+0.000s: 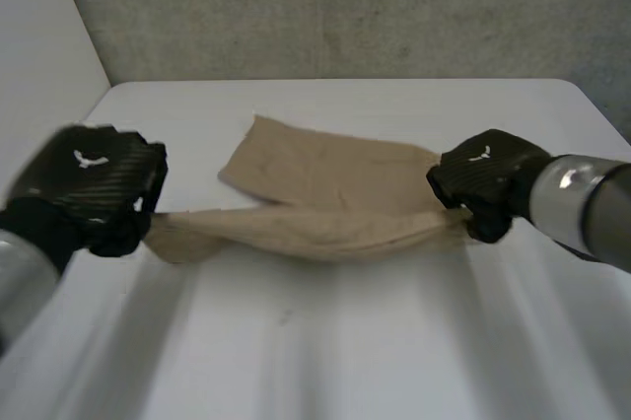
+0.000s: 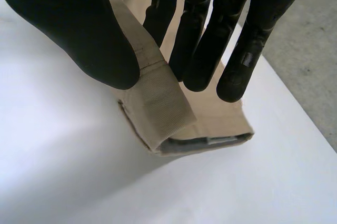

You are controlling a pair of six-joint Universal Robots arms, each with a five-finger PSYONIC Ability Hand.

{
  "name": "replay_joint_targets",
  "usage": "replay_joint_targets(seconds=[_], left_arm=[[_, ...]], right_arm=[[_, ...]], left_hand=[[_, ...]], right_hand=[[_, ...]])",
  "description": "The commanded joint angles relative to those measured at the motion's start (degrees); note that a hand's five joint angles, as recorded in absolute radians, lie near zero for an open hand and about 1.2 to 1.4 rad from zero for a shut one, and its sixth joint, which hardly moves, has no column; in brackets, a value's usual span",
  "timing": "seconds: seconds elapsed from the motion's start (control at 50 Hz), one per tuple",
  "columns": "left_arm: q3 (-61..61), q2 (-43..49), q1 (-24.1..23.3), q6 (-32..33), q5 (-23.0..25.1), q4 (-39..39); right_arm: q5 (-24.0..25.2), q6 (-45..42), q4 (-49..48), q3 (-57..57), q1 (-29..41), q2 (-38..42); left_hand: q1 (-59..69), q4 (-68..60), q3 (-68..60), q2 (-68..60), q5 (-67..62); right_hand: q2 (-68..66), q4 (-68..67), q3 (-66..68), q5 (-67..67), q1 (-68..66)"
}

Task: Fold the shorts.

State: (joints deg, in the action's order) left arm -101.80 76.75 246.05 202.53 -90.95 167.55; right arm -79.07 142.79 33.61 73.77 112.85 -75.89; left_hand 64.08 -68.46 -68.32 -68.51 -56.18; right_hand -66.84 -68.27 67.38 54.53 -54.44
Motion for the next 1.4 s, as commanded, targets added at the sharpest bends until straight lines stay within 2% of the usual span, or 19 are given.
replay_joint_targets(seconds=[0.02,0.12,0.18,0.22,0.34,0.42,0.52,0.54,0.7,0.76,0.88,1.02,1.08,1.2,1.26,1.28,1.3,1.32,1.4], left_arm=[[4.0,-11.8,0.2,1.3,4.9,-13.8],[1.8,-11.0,0.7,1.5,5.3,-12.5],[0.3,-7.4,2.1,1.9,5.3,-8.3],[0.0,-3.2,3.1,2.0,5.3,-3.7],[3.2,10.1,3.9,2.5,5.3,8.0],[11.5,21.7,2.2,4.5,4.9,15.1],[21.8,32.9,0.1,7.0,4.5,16.8],[28.2,38.8,-1.3,8.4,4.5,16.8],[42.4,54.4,-3.1,11.6,5.3,22.4],[45.3,58.0,-3.1,11.6,5.3,24.6],[51.5,64.6,-3.1,11.6,5.3,29.0],[55.6,69.8,-2.9,11.6,9.2,32.8],[58.4,72.5,-2.9,11.5,9.8,34.0],[60.8,76.3,-2.9,11.5,11.1,34.6],[59.8,76.6,-3.1,11.5,11.2,36.2],[59.3,76.4,-3.2,11.5,11.1,36.9],[58.0,76.0,-3.4,11.5,10.8,38.3],[57.1,75.6,-3.5,11.6,10.7,39.1],[51.8,70.2,-4.3,11.6,10.7,44.1]], right_arm=[[5.8,-3.7,11.9,0.8,-0.7,-12.3],[11.8,-4.2,11.7,3.3,-1.2,-13.8],[12.4,-4.3,11.5,4.2,-2.1,-12.3],[11.8,-4.5,10.8,3.8,-2.5,-7.4],[8.4,-4.8,6.9,0.8,-2.3,2.7],[6.0,-4.5,4.5,-2.3,-2.4,8.9],[3.9,-3.3,2.0,-5.1,-2.4,13.0],[3.5,-1.9,-0.2,-5.7,-2.4,13.9],[-1.8,4.3,-12.5,-6.4,-2.0,17.0],[-5.6,4.1,-19.0,-6.4,-1.8,19.0],[-9.3,2.8,-25.5,-6.4,-1.8,21.9],[-11.4,0.9,-31.2,-5.9,-1.8,24.7],[-12.6,0.3,-37.6,-5.6,-1.8,26.9],[-13.7,-2.5,-40.6,-5.3,-1.8,28.3],[-15.0,-2.5,-44.6,-4.4,-1.7,27.4],[-14.7,-2.4,-45.6,-4.2,-1.7,26.9],[-14.5,-2.3,-46.5,-4.0,-1.7,26.4],[-13.8,-2.1,-48.3,-3.5,-1.8,24.9],[-11.5,-1.0,-51.1,-1.6,-1.8,19.5]], left_hand=[[15.9,-11.5,-11.7,-11.5,-13.8],[15.9,-11.5,-11.7,-11.5,-13.8],[15.9,-11.5,-11.7,-11.5,-13.8],[15.9,-11.5,-11.7,-11.5,-13.8],[15.9,-11.5,-11.7,-11.5,-13.8],[15.9,-11.5,-11.7,-11.5,-13.8],[15.9,-11.5,-11.7,-11.5,-13.8],[15.9,-11.5,-11.7,-11.5,-13.8],[15.9,-11.5,-11.7,-11.5,-13.8],[15.9,-11.5,-11.7,-11.5,-13.8],[15.9,-11.5,-11.7,-11.5,-13.8],[15.9,-11.5,-11.7,-11.5,-13.8],[15.9,-11.5,-11.7,-11.5,-13.8],[15.9,-11.5,-11.7,-11.5,-13.8],[15.9,-11.5,-11.7,-11.5,-13.8],[5.5,-1.1,-1.2,-1.0,-3.3],[-41.4,45.8,45.7,45.9,43.6],[-54.1,58.5,58.3,58.5,56.2],[-54.1,58.5,58.3,58.5,56.2]], right_hand=[[-13.2,-11.7,12.6,15.5,-25.6],[-13.2,-11.7,12.6,15.5,-25.6],[-13.2,-11.7,12.6,15.5,-25.6],[-13.2,-11.7,12.6,15.5,-25.6],[-13.2,-11.7,12.6,15.5,-25.6],[-13.2,-11.7,12.6,15.5,-25.6],[-13.2,-11.7,12.6,15.5,-25.6],[-13.2,-11.7,12.6,15.5,-25.6],[-13.2,-11.7,12.6,15.5,-25.6],[-13.2,-11.7,12.6,15.5,-25.6],[-13.2,-11.7,12.6,15.5,-25.6],[-13.2,-11.7,12.6,15.5,-25.6],[-13.2,-11.7,12.6,15.5,-25.6],[-13.2,-11.7,12.6,15.5,-25.6],[47.5,48.9,-48.0,-45.2,35.1],[56.8,58.3,-57.4,-54.5,44.4],[56.8,58.3,-57.4,-54.5,44.4],[56.8,58.3,-57.4,-54.5,44.4],[56.8,58.3,-57.4,-54.5,44.4]])
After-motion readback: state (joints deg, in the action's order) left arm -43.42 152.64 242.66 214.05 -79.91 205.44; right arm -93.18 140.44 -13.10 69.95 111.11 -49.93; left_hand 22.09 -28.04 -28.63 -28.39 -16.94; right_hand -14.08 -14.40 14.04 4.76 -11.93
